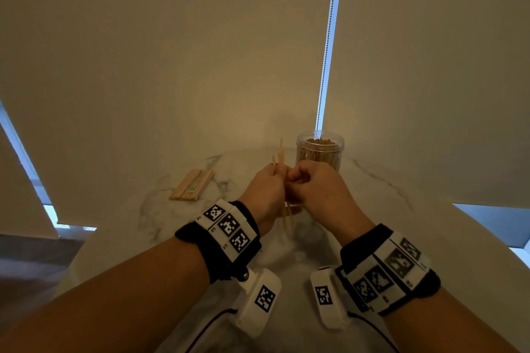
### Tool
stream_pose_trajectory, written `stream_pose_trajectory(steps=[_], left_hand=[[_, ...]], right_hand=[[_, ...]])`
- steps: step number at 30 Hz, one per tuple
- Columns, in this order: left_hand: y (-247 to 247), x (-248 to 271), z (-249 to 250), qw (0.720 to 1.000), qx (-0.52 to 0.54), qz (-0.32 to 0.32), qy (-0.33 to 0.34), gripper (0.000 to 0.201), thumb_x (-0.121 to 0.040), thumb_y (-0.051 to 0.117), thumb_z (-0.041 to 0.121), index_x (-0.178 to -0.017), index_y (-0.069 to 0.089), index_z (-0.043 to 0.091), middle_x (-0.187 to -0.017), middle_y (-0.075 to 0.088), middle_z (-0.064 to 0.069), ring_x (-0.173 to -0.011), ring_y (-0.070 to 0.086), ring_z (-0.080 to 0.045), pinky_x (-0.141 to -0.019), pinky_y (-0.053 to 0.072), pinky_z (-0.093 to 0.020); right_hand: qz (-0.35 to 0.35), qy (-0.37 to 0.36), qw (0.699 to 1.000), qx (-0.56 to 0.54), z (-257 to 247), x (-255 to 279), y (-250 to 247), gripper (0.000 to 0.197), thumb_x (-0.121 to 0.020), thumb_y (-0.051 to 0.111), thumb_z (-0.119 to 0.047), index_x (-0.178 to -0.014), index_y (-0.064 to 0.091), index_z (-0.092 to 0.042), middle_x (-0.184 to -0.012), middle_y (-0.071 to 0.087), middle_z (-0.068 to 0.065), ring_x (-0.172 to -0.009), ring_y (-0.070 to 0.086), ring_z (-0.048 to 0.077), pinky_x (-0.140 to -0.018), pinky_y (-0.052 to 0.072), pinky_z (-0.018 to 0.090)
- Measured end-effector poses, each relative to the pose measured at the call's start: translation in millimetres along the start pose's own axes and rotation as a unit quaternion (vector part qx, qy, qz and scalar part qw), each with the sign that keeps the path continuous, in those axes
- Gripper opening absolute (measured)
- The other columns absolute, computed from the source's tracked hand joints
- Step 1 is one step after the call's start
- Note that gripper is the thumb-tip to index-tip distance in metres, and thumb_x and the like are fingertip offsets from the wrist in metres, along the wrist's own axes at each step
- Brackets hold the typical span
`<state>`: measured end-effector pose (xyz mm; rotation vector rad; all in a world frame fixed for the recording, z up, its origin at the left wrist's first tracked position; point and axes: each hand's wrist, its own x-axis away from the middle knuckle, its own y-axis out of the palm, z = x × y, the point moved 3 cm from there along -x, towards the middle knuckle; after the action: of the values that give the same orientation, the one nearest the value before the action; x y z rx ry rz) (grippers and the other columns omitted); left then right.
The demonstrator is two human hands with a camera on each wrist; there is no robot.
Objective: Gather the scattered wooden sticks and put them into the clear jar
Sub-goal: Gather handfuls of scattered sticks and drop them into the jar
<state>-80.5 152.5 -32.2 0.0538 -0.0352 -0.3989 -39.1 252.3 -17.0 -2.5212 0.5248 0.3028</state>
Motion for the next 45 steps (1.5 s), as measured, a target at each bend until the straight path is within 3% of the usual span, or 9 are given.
stream_pose_trajectory(steps=[4,8,12,20,24,28,30,38,45], left_hand=[[-8.3,-7.3,3.2,0.997,0.017,0.069,0.028,0.023,-0.108,0.029,0.023,-0.106,0.049,0.012,-0.097,0.064,-0.009,-0.076,0.058,-0.02,-0.064,0.05,-0.033],[-2.7,-10.4,7.5,0.998,0.007,0.054,0.042,0.029,-0.109,0.031,0.029,-0.116,0.046,0.005,-0.09,0.068,-0.009,-0.057,0.061,-0.017,-0.047,0.047,-0.029],[7.4,-15.5,18.5,0.995,-0.045,0.01,0.091,0.025,-0.107,0.037,0.033,-0.1,0.052,0.015,-0.109,0.069,-0.007,-0.103,0.066,-0.014,-0.097,0.053,-0.045],[11.7,-41.0,43.8,0.994,-0.086,-0.006,0.073,0.038,-0.098,0.047,0.057,-0.087,0.055,0.021,-0.106,0.059,-0.006,-0.094,0.055,-0.017,-0.096,0.05,-0.04],[14.6,-65.8,45.4,0.974,-0.207,-0.024,0.087,0.093,-0.077,0.071,0.065,-0.147,0.034,0.015,-0.143,0.045,-0.007,-0.128,0.048,-0.02,-0.102,0.041,-0.03],[32.3,-90.7,44.1,0.947,-0.298,-0.075,0.089,0.158,-0.037,0.086,0.075,-0.157,-0.002,0.021,-0.155,0.04,-0.004,-0.139,0.042,-0.024,-0.114,0.037,-0.043],[40.3,-99.4,42.3,0.941,-0.318,-0.092,0.074,0.16,-0.041,0.091,0.067,-0.157,-0.008,0.019,-0.152,0.044,-0.003,-0.136,0.046,-0.023,-0.113,0.039,-0.043],[46.8,-114.2,25.0,0.938,-0.326,-0.072,0.093,0.109,-0.07,0.087,0.04,-0.149,0.017,0.014,-0.131,0.06,-0.008,-0.114,0.061,-0.026,-0.096,0.053,-0.043],[43.7,-116.0,22.5,0.935,-0.335,-0.065,0.099,0.112,-0.074,0.084,0.035,-0.154,0.008,0.014,-0.133,0.058,-0.011,-0.114,0.062,-0.027,-0.091,0.055,-0.038]], right_hand=[[-0.111,-0.003,0.993,0.048,-1.4,3.6,5.6,0.016,-0.089,0.07,-0.028,-0.105,0.07,-0.027,-0.087,0.072,-0.008,-0.075,0.069,0.006,-0.075,0.058,0.03],[-0.093,-0.048,0.986,0.128,-5.3,4.4,10.2,0.02,-0.098,0.053,-0.023,-0.081,0.062,-0.028,-0.076,0.066,-0.006,-0.069,0.063,0.011,-0.073,0.056,0.034],[-0.024,-0.065,0.986,0.152,-3.2,-3.1,2.5,0.026,-0.104,0.039,-0.023,-0.099,0.064,-0.019,-0.089,0.065,-0.001,-0.08,0.063,0.017,-0.069,0.048,0.031],[0.102,0.049,0.964,0.24,-9.5,-34.0,-86.9,0.053,-0.101,0.03,-0.05,-0.102,0.069,-0.015,-0.097,0.07,0.01,-0.094,0.063,0.032,-0.086,0.049,0.038],[0.131,0.069,0.879,0.453,-23.6,-56.1,-130.5,0.041,-0.098,0.039,-0.048,-0.1,0.065,-0.018,-0.093,0.066,0.007,-0.094,0.06,0.031,-0.095,0.041,0.044],[0.071,0.017,0.779,0.623,-48.7,-82.1,-127.1,0.021,-0.094,0.057,-0.039,-0.085,0.056,-0.02,-0.068,0.041,-0.002,-0.084,0.049,0.024,-0.087,0.037,0.041],[0.02,-0.035,0.761,0.648,-57.7,-97.6,-115.4,0.024,-0.089,0.067,-0.038,-0.079,0.056,-0.018,-0.067,0.044,-0.003,-0.076,0.051,0.021,-0.075,0.041,0.035],[-0.184,-0.06,0.82,0.538,-50.2,-125.4,-57.2,0.02,-0.089,0.061,-0.021,-0.103,0.072,-0.012,-0.102,0.071,0.005,-0.098,0.064,0.022,-0.089,0.052,0.032],[-0.087,-0.032,0.91,0.403,-27.1,-143.0,-65.8,0.008,-0.082,0.076,-0.023,-0.083,0.071,-0.017,-0.085,0.069,-0.002,-0.085,0.063,0.015,-0.065,0.044,0.02]])
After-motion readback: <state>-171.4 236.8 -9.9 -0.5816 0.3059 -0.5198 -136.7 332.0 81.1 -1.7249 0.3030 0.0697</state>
